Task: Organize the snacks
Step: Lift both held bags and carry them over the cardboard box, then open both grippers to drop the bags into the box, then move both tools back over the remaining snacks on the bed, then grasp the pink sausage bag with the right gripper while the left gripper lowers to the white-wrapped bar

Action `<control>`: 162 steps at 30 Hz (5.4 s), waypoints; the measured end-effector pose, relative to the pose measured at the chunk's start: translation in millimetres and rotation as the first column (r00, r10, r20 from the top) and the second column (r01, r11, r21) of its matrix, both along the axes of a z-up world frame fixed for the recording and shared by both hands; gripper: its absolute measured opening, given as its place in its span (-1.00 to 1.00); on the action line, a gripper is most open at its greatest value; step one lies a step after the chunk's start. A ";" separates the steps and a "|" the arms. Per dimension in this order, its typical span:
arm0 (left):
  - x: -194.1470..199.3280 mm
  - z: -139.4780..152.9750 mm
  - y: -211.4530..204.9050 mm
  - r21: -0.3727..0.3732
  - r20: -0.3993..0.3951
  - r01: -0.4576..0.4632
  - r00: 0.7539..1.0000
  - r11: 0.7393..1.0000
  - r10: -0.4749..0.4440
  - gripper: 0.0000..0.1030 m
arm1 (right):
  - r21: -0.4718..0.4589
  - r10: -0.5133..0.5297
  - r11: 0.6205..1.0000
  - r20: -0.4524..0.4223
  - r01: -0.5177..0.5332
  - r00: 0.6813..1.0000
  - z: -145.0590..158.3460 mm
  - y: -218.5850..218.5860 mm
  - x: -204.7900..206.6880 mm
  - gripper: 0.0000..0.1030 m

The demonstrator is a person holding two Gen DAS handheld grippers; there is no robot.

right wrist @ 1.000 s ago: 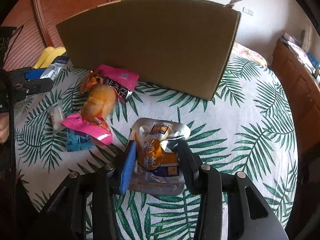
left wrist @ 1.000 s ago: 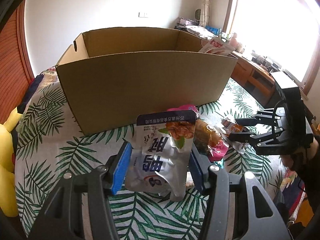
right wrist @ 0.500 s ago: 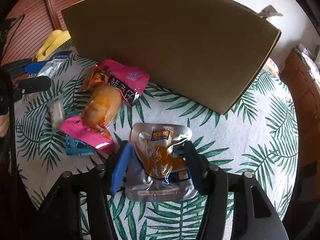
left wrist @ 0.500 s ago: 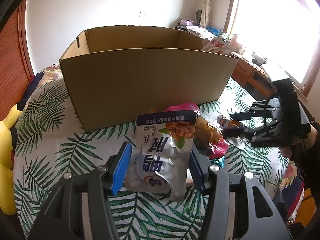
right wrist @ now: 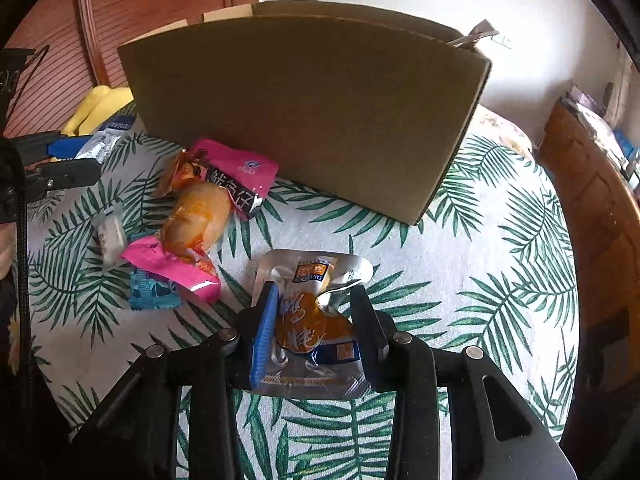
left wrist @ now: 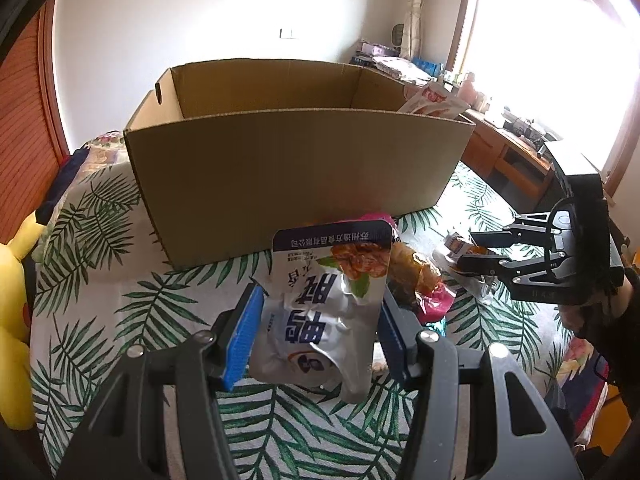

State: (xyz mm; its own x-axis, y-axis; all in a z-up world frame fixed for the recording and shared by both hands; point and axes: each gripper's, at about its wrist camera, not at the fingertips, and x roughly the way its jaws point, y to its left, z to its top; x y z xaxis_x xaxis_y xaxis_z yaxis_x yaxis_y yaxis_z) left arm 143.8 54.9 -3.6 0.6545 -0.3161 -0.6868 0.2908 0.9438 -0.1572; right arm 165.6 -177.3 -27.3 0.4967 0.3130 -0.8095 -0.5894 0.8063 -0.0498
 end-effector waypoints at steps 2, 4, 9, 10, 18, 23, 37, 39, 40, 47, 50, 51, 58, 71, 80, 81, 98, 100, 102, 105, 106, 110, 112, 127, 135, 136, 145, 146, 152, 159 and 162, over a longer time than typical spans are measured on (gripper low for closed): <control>-1.2 1.8 0.4 -0.001 0.005 0.000 1.000 1.000 0.000 0.05 | 0.009 -0.003 1.000 0.007 0.003 1.000 4.0 -2.6 -2.3 -0.30; -1.4 4.7 0.0 -0.004 0.011 -0.001 1.000 1.000 0.001 0.05 | 0.015 -0.003 1.000 0.018 0.003 1.000 9.1 -3.2 -5.1 -0.30; 2.1 19.4 1.3 -0.006 0.043 -0.003 0.999 1.000 0.003 0.05 | 0.033 0.003 0.999 0.066 -0.005 0.998 31.3 -3.6 -14.6 -0.29; 3.2 24.5 1.4 -0.007 0.054 -0.003 0.999 1.000 0.003 0.06 | 0.037 0.006 0.999 0.077 -0.009 0.997 36.3 -3.4 -16.3 -0.29; 14.3 67.2 0.9 0.005 0.155 0.006 0.988 1.000 -0.007 0.06 | 0.074 0.030 0.996 0.175 -0.043 0.984 81.8 1.0 -19.5 -0.29; 28.0 89.4 2.4 0.006 0.203 0.004 0.979 1.000 -0.005 0.06 | 0.078 0.045 0.995 0.239 -0.065 0.970 109.0 11.2 -11.8 -0.29; 69.3 99.5 12.6 0.013 0.234 -0.028 0.972 1.000 0.025 0.06 | 0.073 0.087 0.991 0.311 -0.115 0.946 133.8 49.1 31.0 -0.28; 74.5 95.6 13.7 0.013 0.229 -0.034 0.973 0.999 0.030 0.06 | 0.063 0.097 0.991 0.313 -0.122 0.945 133.4 53.8 36.7 -0.28; 78.1 93.1 14.8 0.014 0.225 -0.038 0.974 0.999 0.033 0.06 | 0.057 0.102 0.990 0.313 -0.126 0.944 133.0 56.1 39.9 -0.28; 98.0 80.5 20.7 0.006 0.205 -0.061 0.977 0.998 0.059 0.06 | 0.041 0.104 0.992 0.307 -0.123 0.946 124.6 66.0 62.6 -0.28; 103.2 76.2 19.2 0.003 0.195 -0.065 0.979 0.998 0.063 0.06 | 0.048 0.098 0.992 0.304 -0.117 0.948 120.4 67.0 70.2 -0.28; 105.2 75.0 18.8 0.005 0.193 -0.068 0.979 0.998 0.065 0.06 | 0.049 0.094 0.992 0.304 -0.115 0.948 118.4 68.1 71.9 -0.28; 116.1 65.1 12.0 0.011 0.171 -0.076 0.983 0.997 0.073 0.07 | 0.067 0.080 0.992 0.289 -0.104 0.954 106.8 69.1 84.4 -0.27; 125.0 56.6 3.5 0.008 0.152 -0.081 0.985 0.997 0.079 0.09 | 0.064 0.074 0.994 0.261 -0.093 0.963 93.0 64.4 89.9 -0.44; 111.4 64.9 4.0 0.003 0.171 -0.086 0.982 0.996 0.084 0.23 | 0.095 0.065 0.991 0.263 -0.093 0.963 98.9 55.3 66.8 -0.43; 107.7 65.8 3.2 0.003 0.173 -0.084 0.981 0.996 0.083 0.23 | 0.102 0.063 0.990 0.264 -0.093 0.962 101.0 53.7 62.7 -0.43; 27.4 79.4 6.7 0.017 0.194 -0.074 0.979 0.997 0.069 0.24 | 0.159 0.027 0.985 0.262 -0.070 0.965 117.9 36.3 3.0 -0.42; 20.5 77.6 7.0 0.012 0.186 -0.072 0.980 0.997 0.068 0.24 | 0.164 0.023 0.984 0.260 -0.068 0.965 118.5 35.3 -1.5 -0.42; 14.0 75.6 6.2 0.009 0.181 -0.070 0.981 0.998 0.067 0.24 | 0.169 0.022 0.983 0.255 -0.066 0.967 117.5 34.7 -6.3 -0.40; 5.3 70.0 4.5 0.012 0.176 -0.068 0.982 0.998 0.065 0.25 | 0.170 0.016 0.984 0.244 -0.059 0.970 112.9 34.7 -12.1 -0.35; 3.5 68.5 4.1 0.013 0.175 -0.068 0.982 0.998 0.064 0.25 | 0.171 0.014 0.984 0.237 -0.056 0.972 110.5 35.0 -13.5 -0.35; -3.3 56.3 2.3 0.009 0.152 -0.058 0.987 0.998 0.056 0.26 | 0.162 0.019 0.985 0.212 -0.055 0.977 99.3 39.0 -17.5 -0.33; -5.4 49.0 1.2 0.009 0.138 -0.057 0.989 0.998 0.055 0.26 | 0.165 0.019 0.985 0.193 -0.052 0.981 92.3 41.0 -17.8 -0.33; -14.0 -10.0 -6.8 0.035 0.019 -0.049 0.999 0.998 0.048 0.26 | 0.147 0.021 0.989 0.049 -0.028 0.999 35.3 52.2 -3.8 -0.27; -15.7 -20.1 -9.9 0.036 -0.009 -0.044 0.999 0.998 0.044 0.26 | 0.172 0.024 0.985 -0.020 -0.020 1.000 16.5 55.9 4.6 -0.23; -15.9 -21.4 -9.9 0.036 -0.013 -0.045 0.999 0.998 0.045 0.26 | 0.181 0.024 0.983 -0.033 -0.018 0.999 15.0 55.9 5.8 -0.23; -17.1 -31.8 -10.4 0.035 -0.038 -0.046 0.998 0.998 0.047 0.26 | 0.209 0.019 0.978 -0.080 -0.002 0.997 4.7 59.6 12.6 -0.13; -17.2 -32.0 -10.8 0.036 -0.038 -0.045 0.998 0.998 0.047 0.26 | 0.210 0.019 0.978 -0.082 -0.001 0.996 4.2 60.0 12.8 -0.12; -17.1 -33.0 -12.1 0.039 -0.043 -0.045 0.998 0.998 0.046 0.26 | 0.209 0.019 0.978 -0.116 0.006 0.993 -2.6 62.6 15.8 -0.03; -16.9 -35.4 -17.4 0.037 -0.051 -0.037 0.998 0.999 0.039 0.26 | 0.212 0.024 0.977 -0.098 -0.003 0.995 -1.3 61.2 14.2 -0.16; -16.3 -35.0 -21.0 0.038 -0.051 -0.032 0.998 0.999 0.034 0.26 | 0.212 0.028 0.977 -0.096 -0.007 0.995 -1.2 61.3 13.5 -0.21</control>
State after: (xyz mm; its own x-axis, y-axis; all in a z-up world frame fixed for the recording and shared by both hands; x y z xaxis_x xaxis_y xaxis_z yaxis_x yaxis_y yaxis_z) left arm 127.5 33.8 -38.6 0.6276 -0.2687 -0.7307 0.2522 0.9581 -0.1357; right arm 179.0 -116.0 -28.5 0.4113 0.4901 -0.7685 -0.5967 0.7822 0.1795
